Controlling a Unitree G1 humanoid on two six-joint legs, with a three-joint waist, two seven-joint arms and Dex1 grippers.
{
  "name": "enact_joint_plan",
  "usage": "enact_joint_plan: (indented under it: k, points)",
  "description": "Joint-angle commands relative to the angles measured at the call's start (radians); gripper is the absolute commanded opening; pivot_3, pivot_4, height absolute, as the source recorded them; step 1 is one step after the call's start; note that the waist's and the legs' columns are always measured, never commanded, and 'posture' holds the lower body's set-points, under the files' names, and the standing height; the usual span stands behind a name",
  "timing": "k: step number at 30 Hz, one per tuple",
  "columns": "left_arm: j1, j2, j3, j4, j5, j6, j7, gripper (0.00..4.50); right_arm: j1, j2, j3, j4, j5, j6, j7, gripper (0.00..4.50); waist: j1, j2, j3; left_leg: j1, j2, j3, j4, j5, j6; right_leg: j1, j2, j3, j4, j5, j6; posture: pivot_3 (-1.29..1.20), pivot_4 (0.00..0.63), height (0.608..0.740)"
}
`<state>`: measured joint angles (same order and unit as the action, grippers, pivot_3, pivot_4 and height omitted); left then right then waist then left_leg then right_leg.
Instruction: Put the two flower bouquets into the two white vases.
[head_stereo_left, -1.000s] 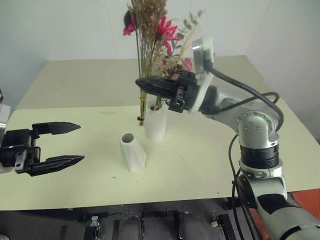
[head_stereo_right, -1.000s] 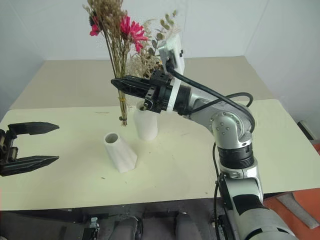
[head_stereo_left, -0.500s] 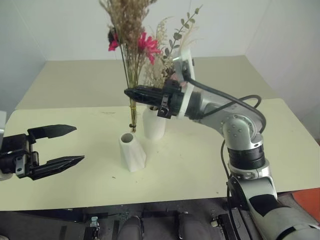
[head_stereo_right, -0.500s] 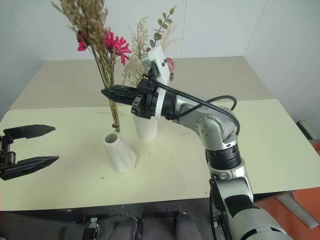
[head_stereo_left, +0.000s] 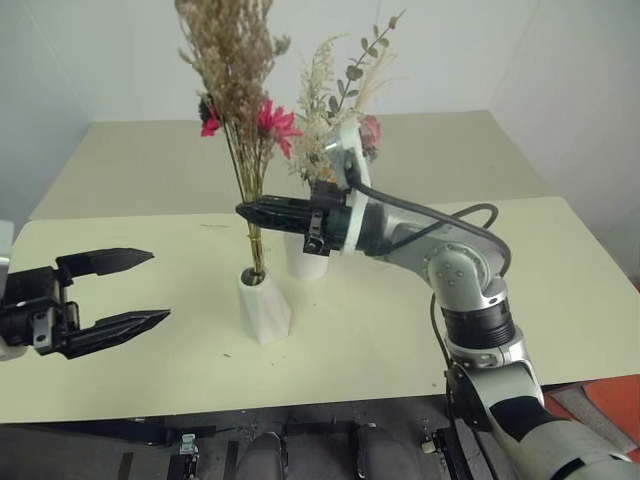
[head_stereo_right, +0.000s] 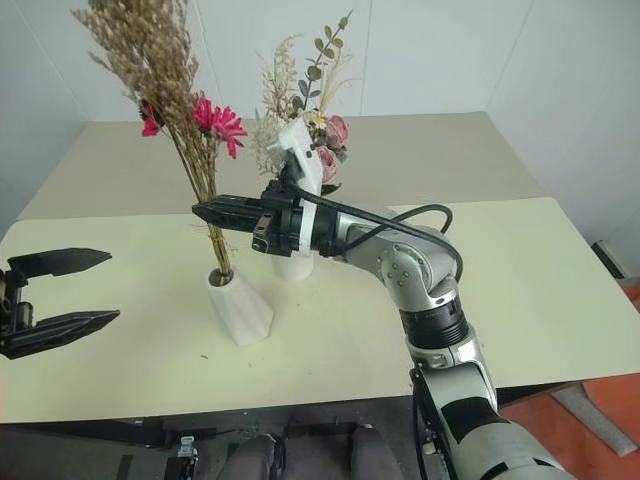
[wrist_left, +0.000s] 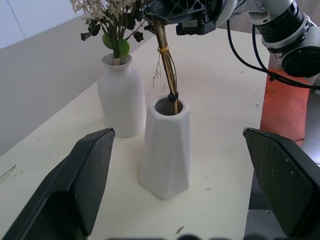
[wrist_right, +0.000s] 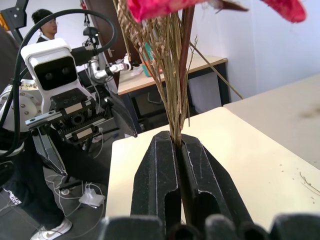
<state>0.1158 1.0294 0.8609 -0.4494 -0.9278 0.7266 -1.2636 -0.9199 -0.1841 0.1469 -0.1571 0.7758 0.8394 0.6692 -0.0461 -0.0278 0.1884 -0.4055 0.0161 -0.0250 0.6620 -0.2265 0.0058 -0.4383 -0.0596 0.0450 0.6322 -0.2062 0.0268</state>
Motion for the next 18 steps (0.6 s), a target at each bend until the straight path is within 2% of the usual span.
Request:
enact_joint_plan:
  k: [1,17,18]
  points:
    - [0.01,-0.004,0.031,-0.027,-0.022,-0.008,0.008,4.5,-0.001,0.015,0.0,-0.008,-0.03,-0.048,0.014,0.02,0.0,0.0,0.0,0.0,0.0,0.0,0.0,0.0,0.0,0.0,0.0,0.0,0.0,0.0,0.0,0.0,0.15,0.74]
    - [-0.015,0.007,-0.015,-0.02,-0.029,-0.023,0.033,4.5,0.064,0.032,0.064,-0.01,-0.175,-0.137,0.059,0.02,0.0,0.0,0.0,0.0,0.0,0.0,0.0,0.0,0.0,0.0,0.0,0.0,0.0,0.0,0.0,0.0,0.15,0.74]
    - [-0.017,0.009,-0.018,-0.017,-0.028,-0.024,0.03,4.5,0.068,0.029,0.064,-0.015,-0.175,-0.138,0.065,0.28,0.0,0.0,0.0,0.0,0.0,0.0,0.0,0.0,0.0,0.0,0.0,0.0,0.0,0.0,0.0,0.0,0.15,0.74]
